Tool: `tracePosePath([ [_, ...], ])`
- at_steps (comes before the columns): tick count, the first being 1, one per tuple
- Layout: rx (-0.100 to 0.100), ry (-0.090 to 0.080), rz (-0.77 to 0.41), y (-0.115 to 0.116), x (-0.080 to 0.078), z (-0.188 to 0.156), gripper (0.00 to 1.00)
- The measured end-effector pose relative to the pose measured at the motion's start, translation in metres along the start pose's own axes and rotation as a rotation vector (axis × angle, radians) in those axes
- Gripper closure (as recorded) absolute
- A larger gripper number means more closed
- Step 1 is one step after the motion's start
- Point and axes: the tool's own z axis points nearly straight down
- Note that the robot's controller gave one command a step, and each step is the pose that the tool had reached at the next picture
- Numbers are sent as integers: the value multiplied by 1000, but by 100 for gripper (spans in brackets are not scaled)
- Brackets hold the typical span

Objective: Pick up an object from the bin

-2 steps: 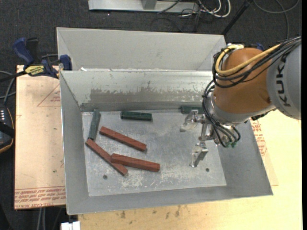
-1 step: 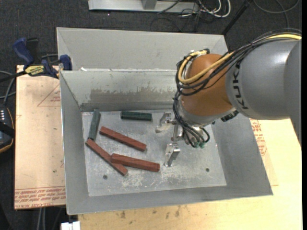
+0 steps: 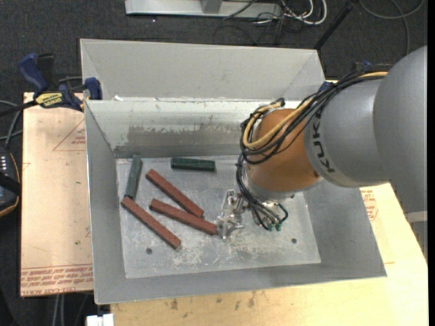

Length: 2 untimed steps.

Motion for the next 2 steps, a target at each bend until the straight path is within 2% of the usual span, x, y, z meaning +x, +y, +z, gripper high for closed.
tracePosePath([
  [1,0,14,-1,0,4,4,0],
  [2,0,13,-1,0,4,3,0],
])
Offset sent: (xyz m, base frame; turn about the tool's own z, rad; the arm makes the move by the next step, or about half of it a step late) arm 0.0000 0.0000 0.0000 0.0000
